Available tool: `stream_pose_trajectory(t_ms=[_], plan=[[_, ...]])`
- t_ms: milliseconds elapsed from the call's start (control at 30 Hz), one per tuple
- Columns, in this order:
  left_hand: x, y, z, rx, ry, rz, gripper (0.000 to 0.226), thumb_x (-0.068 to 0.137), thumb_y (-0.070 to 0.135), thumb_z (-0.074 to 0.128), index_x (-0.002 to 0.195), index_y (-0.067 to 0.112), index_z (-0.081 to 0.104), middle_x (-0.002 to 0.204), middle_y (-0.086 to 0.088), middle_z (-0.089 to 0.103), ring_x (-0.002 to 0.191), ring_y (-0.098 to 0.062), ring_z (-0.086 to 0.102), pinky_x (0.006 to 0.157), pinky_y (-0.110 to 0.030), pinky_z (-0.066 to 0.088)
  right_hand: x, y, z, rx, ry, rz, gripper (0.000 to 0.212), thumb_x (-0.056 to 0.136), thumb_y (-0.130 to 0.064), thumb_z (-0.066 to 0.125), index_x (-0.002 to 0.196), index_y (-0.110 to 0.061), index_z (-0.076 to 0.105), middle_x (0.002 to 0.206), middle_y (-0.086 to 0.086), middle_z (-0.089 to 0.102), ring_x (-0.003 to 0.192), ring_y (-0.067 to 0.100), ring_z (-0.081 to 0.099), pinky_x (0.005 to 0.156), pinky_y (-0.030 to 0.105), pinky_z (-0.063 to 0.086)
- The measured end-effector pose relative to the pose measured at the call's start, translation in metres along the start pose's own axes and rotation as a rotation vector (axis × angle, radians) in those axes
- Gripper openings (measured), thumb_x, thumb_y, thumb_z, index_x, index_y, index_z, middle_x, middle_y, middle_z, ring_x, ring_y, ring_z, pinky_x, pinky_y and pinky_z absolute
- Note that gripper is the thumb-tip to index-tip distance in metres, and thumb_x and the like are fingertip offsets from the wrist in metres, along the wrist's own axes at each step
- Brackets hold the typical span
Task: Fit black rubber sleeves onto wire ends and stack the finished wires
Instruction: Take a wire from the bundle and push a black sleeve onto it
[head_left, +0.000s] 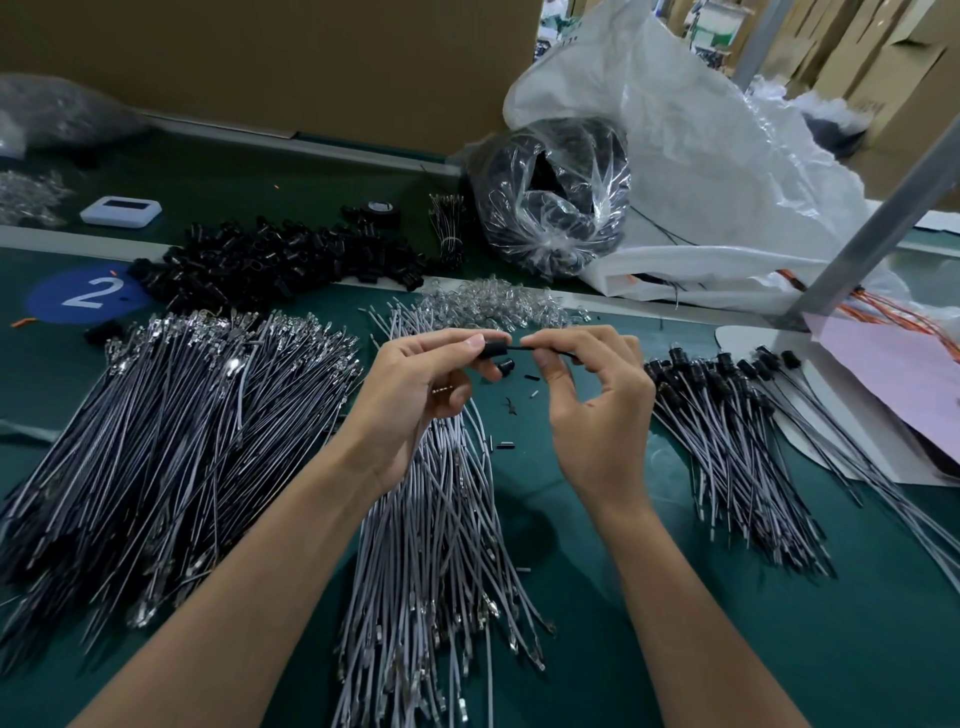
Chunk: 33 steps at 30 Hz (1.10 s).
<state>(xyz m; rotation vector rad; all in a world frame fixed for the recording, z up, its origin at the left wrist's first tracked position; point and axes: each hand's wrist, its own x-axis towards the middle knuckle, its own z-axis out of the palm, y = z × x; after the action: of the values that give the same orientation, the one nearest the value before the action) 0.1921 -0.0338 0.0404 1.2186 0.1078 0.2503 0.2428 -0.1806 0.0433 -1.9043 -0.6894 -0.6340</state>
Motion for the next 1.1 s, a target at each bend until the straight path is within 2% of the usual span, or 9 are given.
stream_pose_trajectory(t_ms=[433, 633, 1100], plan=[[-0.0001, 0.0003, 0.0, -0.013, 0.002, -0.008, 0.021, 0.083, 0.022, 0.063, 0.095, 0.013, 0.078, 0.074, -0.007, 0.07, 0.052, -0.01, 0.048, 0.048, -0.014, 0.037, -0.001, 0.0002, 0.0002, 0.014, 0.023, 0.004, 0.013, 0.088, -0.005, 0.069, 0.092, -0.014, 0.076, 0.089, 0.001, 0.068, 0.09, 0.027, 0.058, 0.082, 0.012, 0.035], [-0.001, 0.0008, 0.0008, 0.007, 0.0, -0.006, 0.021, 0.093, 0.013, 0.058, 0.091, 0.015, 0.078, 0.073, -0.006, 0.07, 0.053, -0.011, 0.047, 0.05, -0.016, 0.036, -0.0009, 0.0012, 0.0011, -0.001, 0.023, 0.018, 0.014, 0.087, -0.004, 0.069, 0.092, -0.016, 0.076, 0.089, 0.0, 0.068, 0.09, 0.025, 0.056, 0.08, 0.014, 0.037], [-0.0012, -0.0012, 0.0007, -0.006, 0.002, 0.001, 0.017, 0.091, 0.013, 0.061, 0.093, 0.012, 0.077, 0.076, -0.007, 0.072, 0.051, -0.008, 0.049, 0.046, -0.014, 0.038, -0.0006, 0.0017, 0.0015, 0.056, -0.01, 0.008, 0.014, 0.086, -0.004, 0.07, 0.091, -0.016, 0.076, 0.089, 0.001, 0.068, 0.088, 0.019, 0.058, 0.079, 0.023, 0.043]])
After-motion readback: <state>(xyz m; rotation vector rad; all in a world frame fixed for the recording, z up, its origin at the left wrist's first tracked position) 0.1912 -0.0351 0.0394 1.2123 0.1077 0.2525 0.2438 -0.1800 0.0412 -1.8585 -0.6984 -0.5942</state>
